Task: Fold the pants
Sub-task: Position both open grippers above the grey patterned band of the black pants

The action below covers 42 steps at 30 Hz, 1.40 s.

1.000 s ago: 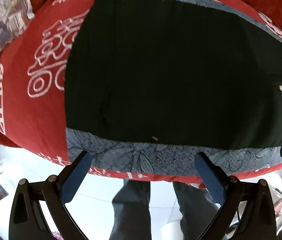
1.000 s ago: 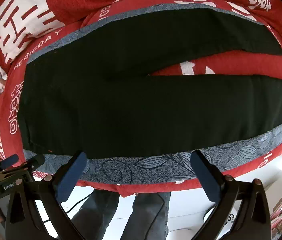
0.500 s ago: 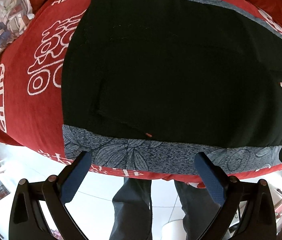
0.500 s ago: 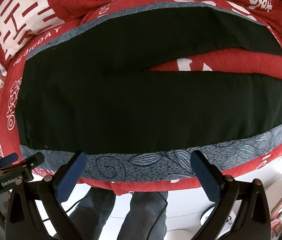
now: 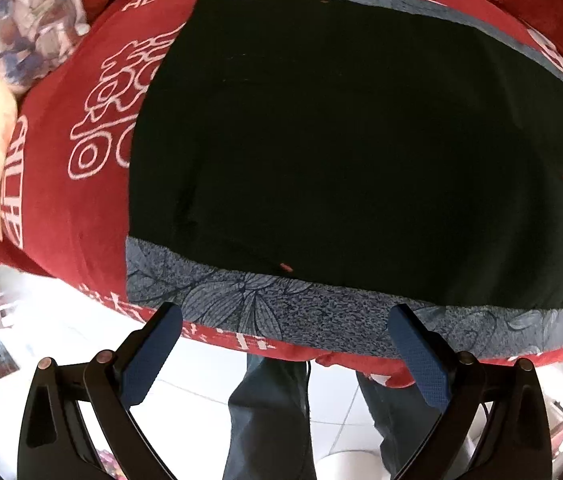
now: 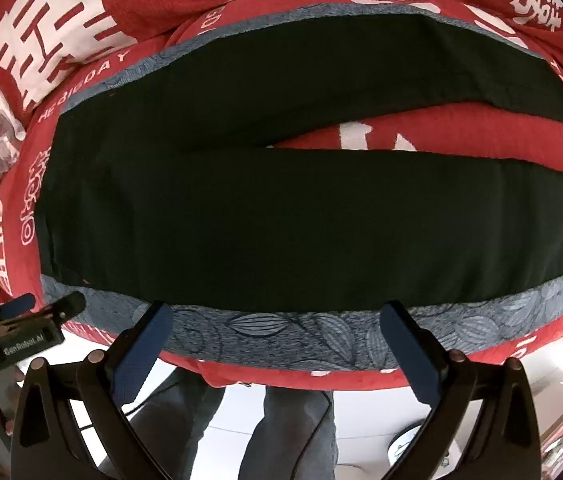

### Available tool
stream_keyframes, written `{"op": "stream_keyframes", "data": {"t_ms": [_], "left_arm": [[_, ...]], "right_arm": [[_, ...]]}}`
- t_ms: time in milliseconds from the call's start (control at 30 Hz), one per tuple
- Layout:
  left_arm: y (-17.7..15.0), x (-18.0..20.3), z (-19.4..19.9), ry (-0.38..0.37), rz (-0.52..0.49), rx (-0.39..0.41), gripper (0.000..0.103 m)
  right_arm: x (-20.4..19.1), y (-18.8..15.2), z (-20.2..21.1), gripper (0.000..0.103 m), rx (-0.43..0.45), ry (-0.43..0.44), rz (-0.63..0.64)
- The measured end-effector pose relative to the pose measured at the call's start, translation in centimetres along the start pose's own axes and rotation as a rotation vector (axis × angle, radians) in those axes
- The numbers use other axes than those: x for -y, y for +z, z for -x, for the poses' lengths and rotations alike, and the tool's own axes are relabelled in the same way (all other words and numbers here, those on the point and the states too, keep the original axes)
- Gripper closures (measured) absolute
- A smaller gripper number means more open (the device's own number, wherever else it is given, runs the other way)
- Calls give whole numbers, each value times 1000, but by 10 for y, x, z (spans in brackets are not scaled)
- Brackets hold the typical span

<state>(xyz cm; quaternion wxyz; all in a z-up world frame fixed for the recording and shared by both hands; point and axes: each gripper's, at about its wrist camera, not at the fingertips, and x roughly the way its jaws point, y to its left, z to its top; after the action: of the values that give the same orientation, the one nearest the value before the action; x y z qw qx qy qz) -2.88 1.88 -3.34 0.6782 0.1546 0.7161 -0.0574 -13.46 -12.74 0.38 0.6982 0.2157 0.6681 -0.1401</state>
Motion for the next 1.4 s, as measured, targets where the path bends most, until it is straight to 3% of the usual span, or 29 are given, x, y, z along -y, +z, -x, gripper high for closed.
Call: {"op": "stream_keyframes", "data": {"t_ms": [233, 767, 1267, 1400], "left_arm": [[-5, -35, -4, -25, 58, -2, 0], [-6, -89, -19, -53, -10, 28, 0], [-6, -119, -24, -68, 3, 33, 0], [-18, -108, -25, -68, 10, 40, 0]], "right_arm": [[4, -1, -6, 0, -6, 0, 7], [0, -6, -4, 0, 18, -78, -3], [-13, -8, -4, 0, 31, -110, -18], [-15, -10, -3, 0, 30, -112, -15]]}}
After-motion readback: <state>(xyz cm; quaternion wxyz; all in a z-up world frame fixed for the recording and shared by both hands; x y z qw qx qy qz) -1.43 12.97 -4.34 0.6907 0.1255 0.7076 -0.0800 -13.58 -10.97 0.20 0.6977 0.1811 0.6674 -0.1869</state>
